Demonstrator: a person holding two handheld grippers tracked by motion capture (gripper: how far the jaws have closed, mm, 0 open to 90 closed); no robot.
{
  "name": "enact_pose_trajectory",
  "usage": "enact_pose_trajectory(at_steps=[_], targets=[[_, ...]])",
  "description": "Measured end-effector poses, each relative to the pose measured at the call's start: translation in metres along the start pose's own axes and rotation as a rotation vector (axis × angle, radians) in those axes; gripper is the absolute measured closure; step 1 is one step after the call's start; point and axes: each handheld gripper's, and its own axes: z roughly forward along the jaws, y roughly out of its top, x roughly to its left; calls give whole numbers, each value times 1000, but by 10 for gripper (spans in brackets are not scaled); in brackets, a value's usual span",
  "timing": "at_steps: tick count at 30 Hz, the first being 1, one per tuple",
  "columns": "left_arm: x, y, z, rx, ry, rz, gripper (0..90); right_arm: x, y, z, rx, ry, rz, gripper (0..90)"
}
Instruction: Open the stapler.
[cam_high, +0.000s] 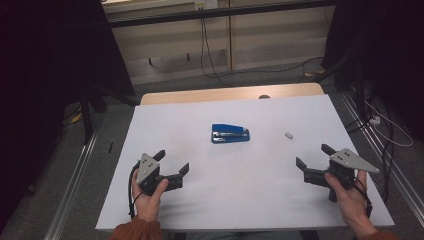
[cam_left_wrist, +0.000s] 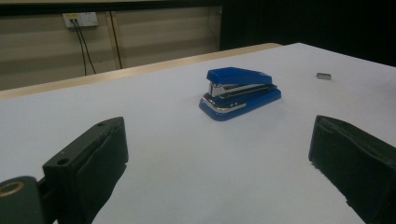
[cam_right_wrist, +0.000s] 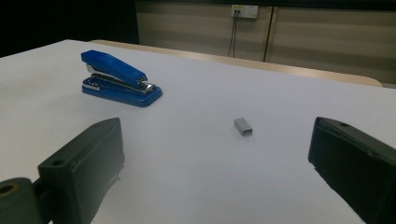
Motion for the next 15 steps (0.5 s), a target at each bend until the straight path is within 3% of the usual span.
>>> enact_pose_trajectory(at_steps=[15], targets=[[0,-1,4,31,-5,-13,45,-1,-1,1,5,15,2,26]])
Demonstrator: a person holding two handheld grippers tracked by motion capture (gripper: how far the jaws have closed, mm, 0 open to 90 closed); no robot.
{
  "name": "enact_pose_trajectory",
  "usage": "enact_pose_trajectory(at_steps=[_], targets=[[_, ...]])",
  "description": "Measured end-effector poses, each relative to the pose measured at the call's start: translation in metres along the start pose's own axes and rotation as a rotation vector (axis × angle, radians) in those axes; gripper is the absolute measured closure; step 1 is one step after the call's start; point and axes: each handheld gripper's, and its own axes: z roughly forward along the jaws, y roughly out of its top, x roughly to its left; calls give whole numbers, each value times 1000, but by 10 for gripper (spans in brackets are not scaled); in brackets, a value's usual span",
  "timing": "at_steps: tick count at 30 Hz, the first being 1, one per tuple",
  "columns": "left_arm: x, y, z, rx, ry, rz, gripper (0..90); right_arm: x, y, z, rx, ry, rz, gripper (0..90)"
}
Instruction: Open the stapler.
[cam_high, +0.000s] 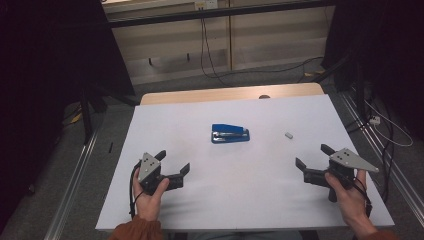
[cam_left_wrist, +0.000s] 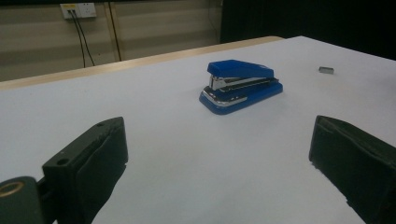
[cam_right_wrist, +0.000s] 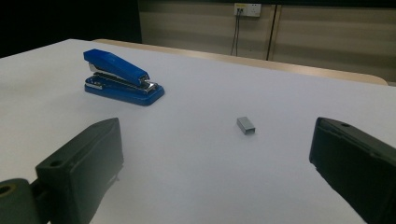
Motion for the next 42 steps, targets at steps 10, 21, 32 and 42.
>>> enact_pose_trajectory(at_steps=[10,21,32,42], targets=[[1,1,4,25,-23,-20,50,5,0,3,3,18,-12,24],[-3,4,15,75,-67,-19,59,15,5,14,1,58,-45,25],[-8,7,25,78,-55,2,46,25,16,36,-5,144,-25,22],[-9,15,35,81,-92,30,38,36,27,56,-34,188,-23,19]])
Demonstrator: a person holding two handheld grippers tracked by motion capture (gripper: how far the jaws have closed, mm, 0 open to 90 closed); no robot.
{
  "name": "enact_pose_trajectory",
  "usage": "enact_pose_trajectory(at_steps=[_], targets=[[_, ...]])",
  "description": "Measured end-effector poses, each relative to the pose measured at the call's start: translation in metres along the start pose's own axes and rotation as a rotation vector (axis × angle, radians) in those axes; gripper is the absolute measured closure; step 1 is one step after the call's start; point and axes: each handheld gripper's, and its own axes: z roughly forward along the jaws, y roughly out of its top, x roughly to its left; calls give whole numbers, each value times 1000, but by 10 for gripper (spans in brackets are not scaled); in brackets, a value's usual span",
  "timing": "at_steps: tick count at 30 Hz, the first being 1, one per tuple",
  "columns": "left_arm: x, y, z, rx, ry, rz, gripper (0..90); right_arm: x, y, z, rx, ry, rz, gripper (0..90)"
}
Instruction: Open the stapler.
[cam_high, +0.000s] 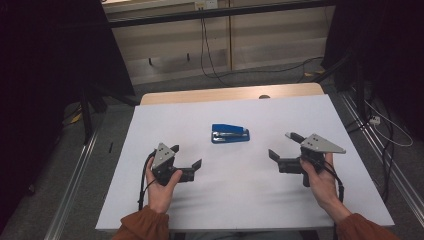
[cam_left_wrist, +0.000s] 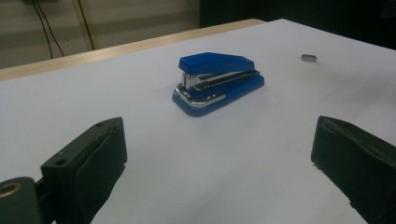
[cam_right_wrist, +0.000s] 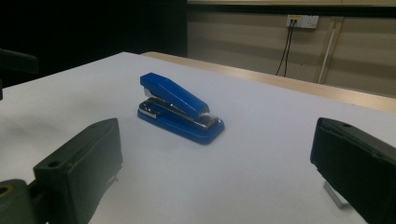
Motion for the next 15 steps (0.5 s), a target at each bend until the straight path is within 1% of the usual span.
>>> enact_pose_trajectory(at_steps=[1,2,3,4,5,6,8,11,13,15], targets=[[0,1,1,1,-8,9,38,0,0,0,0,0,0,19],[-1,2,4,4,-20,17,43,2,2,5,-4,3,-6,19],[-2,3,6,8,-17,22,43,2,2,5,-4,3,-6,19],[-2,4,8,7,-20,23,43,3,2,7,-6,12,-3,18],[-2,5,10,3,-32,21,43,5,4,12,-8,23,-6,18],[-2,6,12,2,-36,22,43,5,4,12,-8,23,-6,18],[-2,10,16,-1,-36,40,41,7,8,18,-12,29,-26,17],[-1,14,21,-3,-40,50,41,8,10,21,-10,21,-38,15],[2,16,26,-8,-37,45,41,9,12,26,-7,19,-51,13],[5,18,31,-8,-31,49,39,9,13,31,-14,15,-47,13]])
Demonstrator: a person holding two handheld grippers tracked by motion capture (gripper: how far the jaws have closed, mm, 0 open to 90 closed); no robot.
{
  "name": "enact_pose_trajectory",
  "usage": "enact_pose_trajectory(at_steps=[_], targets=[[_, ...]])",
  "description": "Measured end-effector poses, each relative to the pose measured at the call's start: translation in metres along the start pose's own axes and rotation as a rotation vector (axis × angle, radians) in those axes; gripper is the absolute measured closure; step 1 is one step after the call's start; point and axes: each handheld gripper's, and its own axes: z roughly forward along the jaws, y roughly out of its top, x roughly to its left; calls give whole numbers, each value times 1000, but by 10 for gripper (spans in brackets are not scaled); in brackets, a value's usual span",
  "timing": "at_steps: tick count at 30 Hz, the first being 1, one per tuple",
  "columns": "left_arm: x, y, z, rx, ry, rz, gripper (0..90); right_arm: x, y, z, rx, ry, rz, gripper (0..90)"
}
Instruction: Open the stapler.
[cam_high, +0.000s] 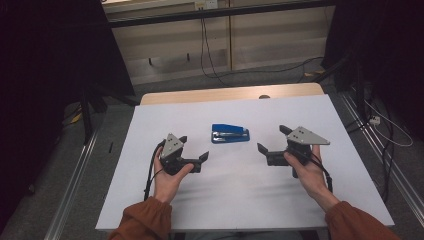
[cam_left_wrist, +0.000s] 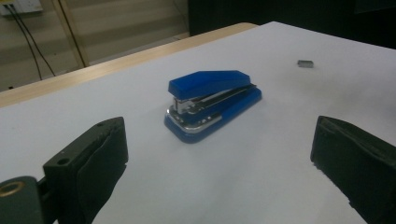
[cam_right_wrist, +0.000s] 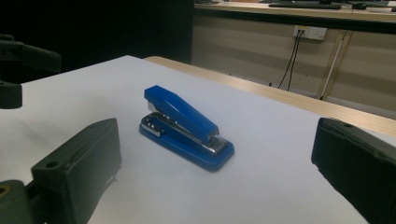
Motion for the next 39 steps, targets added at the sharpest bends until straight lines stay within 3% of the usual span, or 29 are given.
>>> enact_pose_trajectory(at_steps=[7,9,12,24,28,30,37,39], targets=[[7,8,13,-3,5,5,41,1,6,15,-2,22,-8,4],[9,11,16,2,15,33,43,0,7,18,0,13,-20,12],[14,11,22,-2,16,4,54,-2,8,24,1,24,-5,18],[28,28,49,-9,41,16,45,-4,15,57,10,17,-19,24],[31,29,59,-41,52,8,69,1,13,71,27,19,-17,40],[31,26,63,-26,47,-10,59,3,9,77,39,23,-20,57],[31,21,64,6,48,-6,40,5,6,80,104,65,-49,201],[32,18,63,25,40,-17,37,4,5,79,137,93,-30,246]])
